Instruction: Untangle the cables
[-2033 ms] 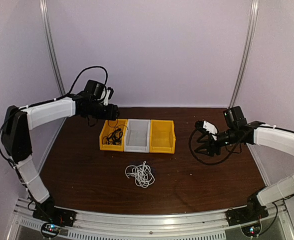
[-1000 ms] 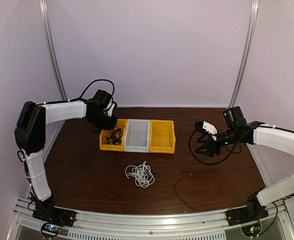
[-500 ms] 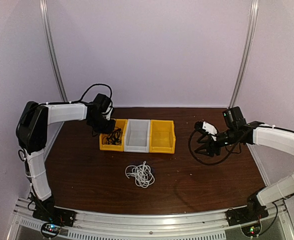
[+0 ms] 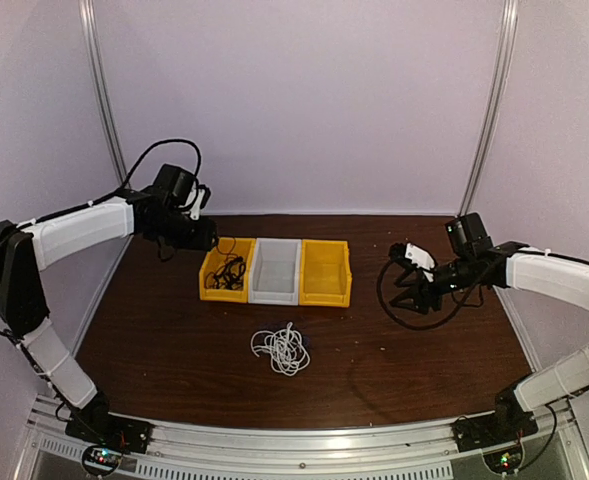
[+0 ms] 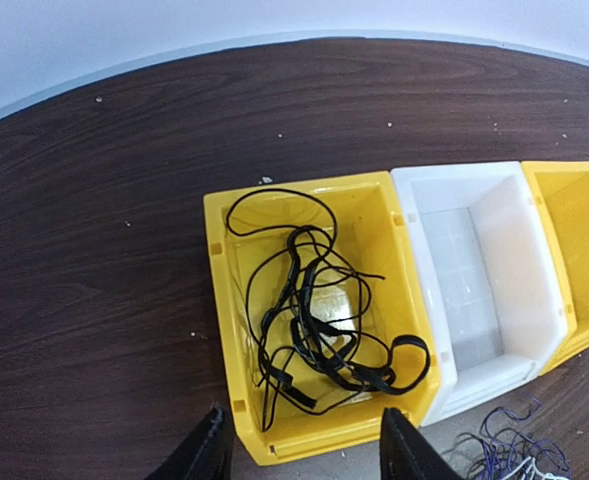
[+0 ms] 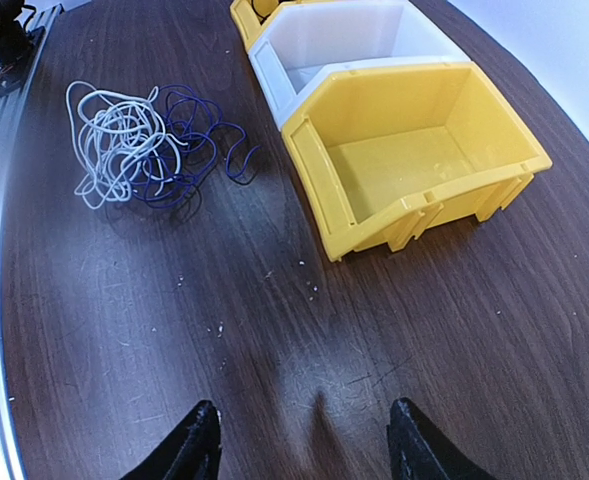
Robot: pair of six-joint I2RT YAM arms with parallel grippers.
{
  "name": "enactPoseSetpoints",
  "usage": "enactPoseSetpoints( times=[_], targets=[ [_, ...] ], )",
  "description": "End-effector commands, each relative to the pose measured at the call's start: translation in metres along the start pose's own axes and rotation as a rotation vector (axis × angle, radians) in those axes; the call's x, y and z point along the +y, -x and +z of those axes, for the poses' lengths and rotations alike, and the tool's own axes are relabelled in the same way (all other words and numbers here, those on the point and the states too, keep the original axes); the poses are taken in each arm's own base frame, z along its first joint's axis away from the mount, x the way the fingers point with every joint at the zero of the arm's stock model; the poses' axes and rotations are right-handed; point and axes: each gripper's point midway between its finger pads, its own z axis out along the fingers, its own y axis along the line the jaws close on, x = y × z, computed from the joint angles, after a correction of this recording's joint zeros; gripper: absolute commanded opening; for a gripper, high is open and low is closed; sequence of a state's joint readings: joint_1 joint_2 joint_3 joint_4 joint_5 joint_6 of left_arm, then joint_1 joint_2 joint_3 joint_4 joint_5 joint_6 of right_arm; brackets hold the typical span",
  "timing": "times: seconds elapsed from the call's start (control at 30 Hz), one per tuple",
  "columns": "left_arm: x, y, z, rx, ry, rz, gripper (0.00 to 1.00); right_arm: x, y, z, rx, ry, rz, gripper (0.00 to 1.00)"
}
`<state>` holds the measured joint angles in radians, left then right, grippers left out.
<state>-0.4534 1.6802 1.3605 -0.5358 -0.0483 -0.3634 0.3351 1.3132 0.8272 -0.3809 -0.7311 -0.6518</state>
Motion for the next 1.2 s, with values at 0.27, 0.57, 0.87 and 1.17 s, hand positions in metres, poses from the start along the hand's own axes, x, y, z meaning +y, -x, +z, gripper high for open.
enactPoseSetpoints(
  times=[0.27, 0.57, 0.87, 1.17],
  targets=[
    [-0.037, -0.017, -0.075, -0.221, -0.268, 0.117, 0.54, 0.012, 0.052, 0.022, 0.055, 0.044, -0.156, 0.52],
    [-0.031, -0.037, -0.075, -0.250, -0.269, 0.130, 0.59, 0.048, 0.086, 0.082, 0.149, 0.127, -0.347, 0.46],
    [-0.020, -0.037, -0.071, -0.238, -0.202, 0.110, 0.60, 0.078, 0.095, 0.147, 0.243, 0.150, -0.481, 0.47],
    [-0.018, -0.036, -0.070, -0.244, -0.191, 0.104, 0.60, 0.108, 0.094, 0.169, 0.255, 0.180, -0.557, 0.50]
  ],
)
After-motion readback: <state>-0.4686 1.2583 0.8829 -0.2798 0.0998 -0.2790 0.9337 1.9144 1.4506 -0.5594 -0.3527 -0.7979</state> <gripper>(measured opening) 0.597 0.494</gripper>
